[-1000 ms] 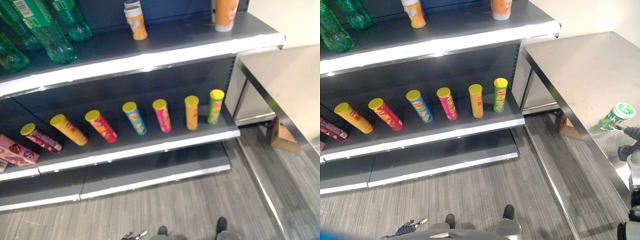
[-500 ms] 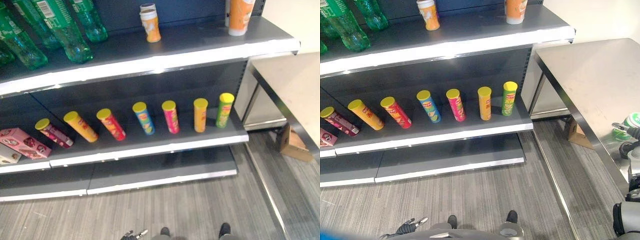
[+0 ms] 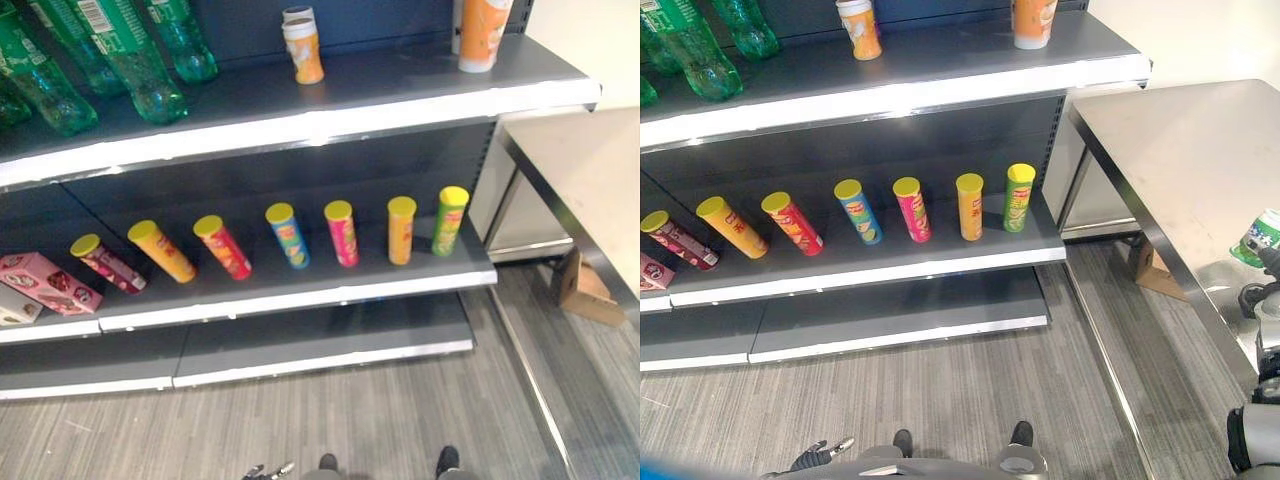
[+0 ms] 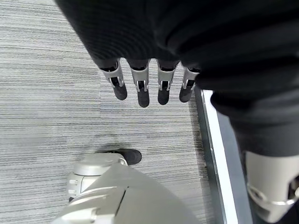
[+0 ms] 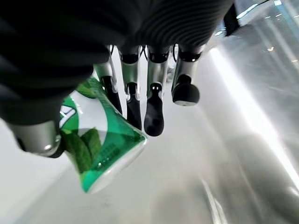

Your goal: Put the goods on the table back onto the shelves and tidy them up.

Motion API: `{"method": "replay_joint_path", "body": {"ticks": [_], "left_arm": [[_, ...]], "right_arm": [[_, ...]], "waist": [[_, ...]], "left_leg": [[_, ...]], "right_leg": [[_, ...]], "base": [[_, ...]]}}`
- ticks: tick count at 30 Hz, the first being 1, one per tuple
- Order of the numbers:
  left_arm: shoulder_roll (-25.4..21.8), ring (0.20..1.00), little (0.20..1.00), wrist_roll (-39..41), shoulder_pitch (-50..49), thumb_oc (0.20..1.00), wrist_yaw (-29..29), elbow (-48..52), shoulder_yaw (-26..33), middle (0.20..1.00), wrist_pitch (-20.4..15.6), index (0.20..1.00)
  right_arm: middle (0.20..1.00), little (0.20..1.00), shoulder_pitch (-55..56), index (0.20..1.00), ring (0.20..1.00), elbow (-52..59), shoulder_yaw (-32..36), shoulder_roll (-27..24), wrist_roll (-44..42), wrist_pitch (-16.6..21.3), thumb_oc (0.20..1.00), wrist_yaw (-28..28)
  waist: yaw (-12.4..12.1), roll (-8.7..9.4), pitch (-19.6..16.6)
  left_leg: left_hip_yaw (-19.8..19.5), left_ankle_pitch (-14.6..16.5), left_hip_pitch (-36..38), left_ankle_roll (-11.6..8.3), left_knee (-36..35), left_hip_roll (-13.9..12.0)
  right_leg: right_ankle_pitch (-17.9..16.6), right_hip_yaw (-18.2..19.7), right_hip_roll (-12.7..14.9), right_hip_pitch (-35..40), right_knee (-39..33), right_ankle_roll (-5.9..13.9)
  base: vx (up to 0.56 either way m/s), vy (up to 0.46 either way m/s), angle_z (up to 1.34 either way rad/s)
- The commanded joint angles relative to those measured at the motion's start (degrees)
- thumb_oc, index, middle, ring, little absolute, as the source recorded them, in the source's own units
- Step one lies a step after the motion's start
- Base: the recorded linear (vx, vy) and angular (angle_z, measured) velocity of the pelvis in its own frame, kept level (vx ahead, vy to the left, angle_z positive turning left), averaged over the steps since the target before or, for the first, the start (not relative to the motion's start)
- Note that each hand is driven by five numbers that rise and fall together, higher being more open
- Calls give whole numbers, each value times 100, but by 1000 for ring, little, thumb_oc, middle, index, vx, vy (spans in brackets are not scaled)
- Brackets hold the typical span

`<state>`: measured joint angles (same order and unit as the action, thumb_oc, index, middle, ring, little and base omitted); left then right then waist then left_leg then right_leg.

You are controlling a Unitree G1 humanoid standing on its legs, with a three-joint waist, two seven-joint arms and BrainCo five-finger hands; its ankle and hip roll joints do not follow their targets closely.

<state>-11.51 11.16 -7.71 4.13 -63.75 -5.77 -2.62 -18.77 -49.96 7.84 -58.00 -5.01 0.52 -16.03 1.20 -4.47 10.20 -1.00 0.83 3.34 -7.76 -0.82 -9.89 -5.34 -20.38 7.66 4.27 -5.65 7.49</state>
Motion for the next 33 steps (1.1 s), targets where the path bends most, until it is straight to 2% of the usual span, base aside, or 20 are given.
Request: {"method": "replay_joint_path", "body": {"ticks": [1, 4, 7, 8, 10, 12, 13, 14, 15, 17, 20, 26, 28, 30, 31, 33], "left_arm": [[-389, 1000, 1000, 182, 178, 1000, 89, -53, -96, 1000, -145, 1000], [-386, 1000, 1000, 124, 171, 1000, 91, -16, -13, 1000, -121, 1000], [-378, 1000, 1000, 58, 168, 1000, 92, 52, 96, 1000, -95, 1000], [-382, 1000, 1000, 57, 168, 1000, 93, 53, 93, 1000, -95, 1000], [-374, 1000, 1000, 4, 203, 1000, 108, 91, 160, 1000, -84, 1000], [-357, 1000, 1000, -2, 231, 1000, 93, 111, 197, 1000, -94, 1000], [-350, 1000, 1000, 4, 230, 1000, 85, 148, 188, 1000, -100, 1000], [-320, 1000, 1000, -10, 273, 1000, 40, 246, 140, 1000, -92, 1000], [-320, 1000, 1000, -10, 276, 1000, 40, 248, 137, 1000, -89, 1000], [-315, 1000, 1000, -77, 351, 1000, 5, 274, 93, 1000, -66, 1000], [-317, 1000, 1000, -130, 339, 1000, 10, 235, 104, 1000, -63, 1000], [-363, 1000, 1000, -210, 325, 1000, 8, 128, 155, 1000, -77, 1000], [-435, 1000, 1000, -176, 343, 1000, 26, 49, 186, 1000, -83, 1000], [-465, 1000, 1000, -163, 340, 1000, 40, 48, 209, 1000, -84, 1000], [-535, 1000, 1000, -156, 321, 1000, 58, 5, 249, 1000, -81, 1000], [-589, 1000, 1000, -187, 271, 1000, 77, 1, 266, 1000, -88, 1000]], "right_arm": [[200, 200, -130, 200, 200, 270, -35, -288, 103, 271, 200, -415], [200, 200, 315, 200, 200, 924, 478, -191, 159, 349, 200, -639], [200, 200, 746, 200, 200, 2147, 1111, 41, 202, 556, 200, -911], [200, 200, 771, 200, 200, 2173, 1133, 53, 209, 544, 200, -911], [200, 200, 935, 200, 200, 3130, 1398, 205, 309, 683, 200, -953], [200, 200, 1018, 200, 200, 3596, 1490, 267, 346, 768, 200, -889], [200, 200, 1077, 200, 200, 3827, 1569, 293, 373, 782, 200, -862], [200, 200, 1100, 200, 200, 4181, 1664, 262, 410, 801, 200, -847], [200, 200, 1111, 200, 200, 4197, 1677, 267, 414, 792, 200, -845], [200, 200, 1122, 200, 200, 4648, 1758, 278, 374, 808, 200, -723], [200, 200, 1046, 200, 200, 4887, 1693, 307, 375, 845, 200, -643], [200, 200, 863, 200, 200, 5282, 1574, 209, 361, 882, 200, -413], [200, 200, 573, 200, 200, 5312, 1289, 177, 232, 916, 200, -301], [200, 200, 476, 200, 200, 5318, 1182, 198, 196, 911, 200, -259], [200, 200, 181, 200, 200, 5333, 843, 248, 121, 900, 200, -157], [200, 200, -233, 200, 200, 5385, 477, 298, -62, 957, 200, -43]], "waist": [[-69, 498, -171], [-8, 470, -174], [54, 441, -172], [50, 444, -171], [77, 458, -116], [111, 504, -111], [129, 534, -102], [169, 566, -41], [165, 567, -42], [204, 588, -21], [191, 564, -85], [122, 605, -286], [31, 685, -322], [-3, 715, -341], [-120, 799, -372], [-224, 870, -382]], "left_leg": [[296, -710, -37, -566, 36, -378], [327, -691, -16, -560, 73, -394], [339, -651, -20, -539, 193, -385], [338, -648, -22, -539, 200, -386], [263, -756, -139, -572, 374, -371], [278, -653, -216, -535, 423, -334], [366, -591, -289, -495, 536, -334], [703, -618, -449, -438, 673, -401], [705, -616, -457, -437, 681, -399], [1182, -705, -620, -431, 564, -575], [1228, -530, -489, -369, 355, -553], [1321, -352, -293, -228, 90, -336], [1286, -189, -252, -88, 80, -117], [1269, -146, -255, -34, 73, -44], [1255, -33, -203, 106, 16, 159], [1297, 25, -151, 252, -120, 387]], "right_leg": [[1078, 302, -335, 249, 299, -211], [1094, 327, -346, 258, 297, -218], [1125, 371, -358, 285, 300, -236], [1125, 370, -358, 286, 300, -237], [1131, 363, -346, 269, 316, -242], [1135, 331, -313, 269, 314, -244], [1130, 298, -284, 269, 310, -242], [1129, 210, -228, 270, 312, -228], [1128, 211, -226, 264, 312, -228], [1098, 71, -122, 267, 316, -171], [1044, 59, -76, 215, 345, -89], [935, 84, 163, 179, 417, 86], [874, 127, 390, 110, 571, 191], [840, 141, 468, 78, 617, 227], [743, 194, 670, 6, 764, 355], [680, 228, 916, -161, 1019, 522]], "base": [[6, -17, -10], [15, -14, -8], [0, 0, 0], [0, 0, 0], [-16, -8, -3], [-19, -10, -11], [-53, 28, -6], [-53, 34, 0], [-49, 71, 7], [-18, 107, 29], [27, 112, 52], [57, 175, 23], [34, 228, 12], [37, 218, 7], [55, 412, 5], [24, 354, 2]]}}
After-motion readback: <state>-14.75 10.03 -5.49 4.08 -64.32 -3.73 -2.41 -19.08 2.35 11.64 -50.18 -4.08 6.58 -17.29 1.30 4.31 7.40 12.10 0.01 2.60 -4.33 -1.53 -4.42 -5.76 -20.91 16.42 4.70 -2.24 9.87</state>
